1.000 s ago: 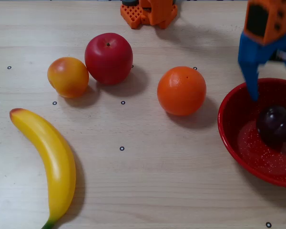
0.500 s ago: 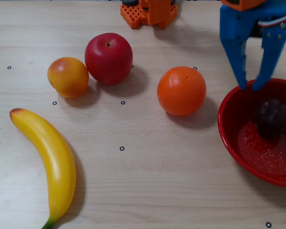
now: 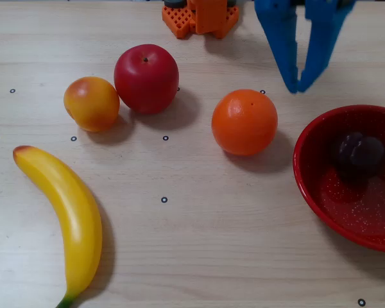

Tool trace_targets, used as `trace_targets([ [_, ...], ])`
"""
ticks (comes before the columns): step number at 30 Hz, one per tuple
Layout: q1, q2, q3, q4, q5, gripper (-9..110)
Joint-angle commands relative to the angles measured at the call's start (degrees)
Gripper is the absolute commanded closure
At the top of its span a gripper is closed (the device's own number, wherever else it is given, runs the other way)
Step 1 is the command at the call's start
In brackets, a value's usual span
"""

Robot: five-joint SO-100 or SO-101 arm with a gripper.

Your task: Put plum in the red bowl.

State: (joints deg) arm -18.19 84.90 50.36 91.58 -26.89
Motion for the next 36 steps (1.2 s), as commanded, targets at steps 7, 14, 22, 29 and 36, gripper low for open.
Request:
trace_targets([
  [7, 6.06, 19.60, 7.47, -1.14, 2.37, 102],
  [14, 9.58, 32.87, 21.62, -6.42, 4.22, 102],
  [22, 12.92, 46.85, 36.12, -6.33, 5.98, 102],
  [29, 16.44, 57.57, 48.52, -6.86, 6.68, 102],
  [36, 17.93, 70.75, 63.54, -9.40, 6.68, 102],
])
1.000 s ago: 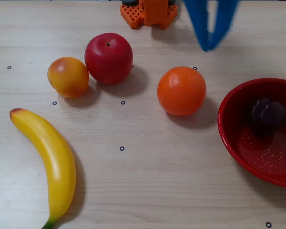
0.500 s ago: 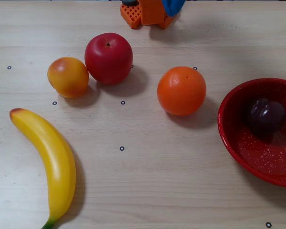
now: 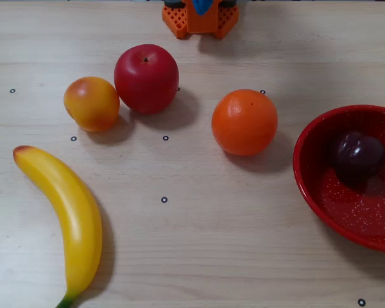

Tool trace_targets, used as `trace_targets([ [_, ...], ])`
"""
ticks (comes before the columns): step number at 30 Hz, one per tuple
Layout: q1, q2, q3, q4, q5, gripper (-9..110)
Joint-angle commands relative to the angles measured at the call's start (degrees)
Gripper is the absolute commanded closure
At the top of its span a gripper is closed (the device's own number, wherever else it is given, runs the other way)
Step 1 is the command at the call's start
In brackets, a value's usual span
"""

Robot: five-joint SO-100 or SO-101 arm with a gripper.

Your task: Put plum in the red bowl.

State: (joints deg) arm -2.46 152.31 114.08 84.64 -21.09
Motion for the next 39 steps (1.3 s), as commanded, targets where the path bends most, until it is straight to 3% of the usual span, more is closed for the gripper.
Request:
trace_targets([
  [1, 2.29, 5.01, 1.76, -2.55, 0.88, 102],
  [17, 3.78, 26.37, 26.89, -6.15, 2.90, 102],
  [33, 4.22, 38.50, 39.99, -5.71, 4.66, 102],
  [39, 4.22, 38.50, 47.81, -15.03, 5.89, 102],
])
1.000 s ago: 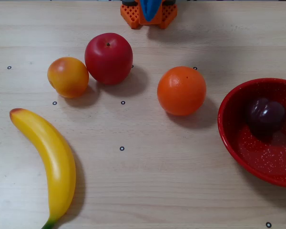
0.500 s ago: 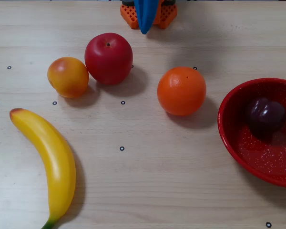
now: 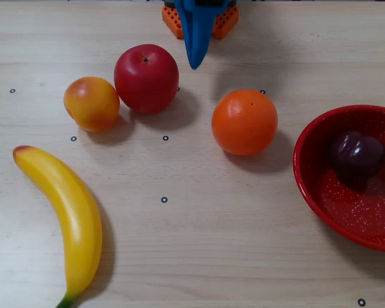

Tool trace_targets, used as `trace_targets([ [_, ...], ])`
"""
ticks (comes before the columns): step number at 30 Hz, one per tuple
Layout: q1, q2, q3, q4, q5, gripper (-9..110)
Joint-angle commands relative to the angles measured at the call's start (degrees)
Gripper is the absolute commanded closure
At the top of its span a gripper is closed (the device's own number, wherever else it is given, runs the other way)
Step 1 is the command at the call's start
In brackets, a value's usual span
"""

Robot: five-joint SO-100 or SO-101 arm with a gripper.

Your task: Put plum in the red bowl.

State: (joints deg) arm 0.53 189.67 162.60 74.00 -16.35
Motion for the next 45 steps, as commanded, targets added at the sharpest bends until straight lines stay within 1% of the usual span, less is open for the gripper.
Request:
trace_targets([
  [1, 1.23, 1.14, 1.41, -6.94, 1.23, 102],
  [7, 1.23, 1.14, 13.01, -21.88, 1.23, 102],
  [16, 0.26, 1.14, 19.95, -37.00, 9.14, 102],
  [23, -0.26, 1.23, 19.95, -35.51, 15.73, 102],
  [28, -0.35, 1.23, 19.95, -30.85, 21.45, 102],
  [31, -0.53, 1.32, 20.04, -25.49, 23.03, 101],
  [45, -0.44, 1.23, 20.04, -24.52, 26.10, 101],
])
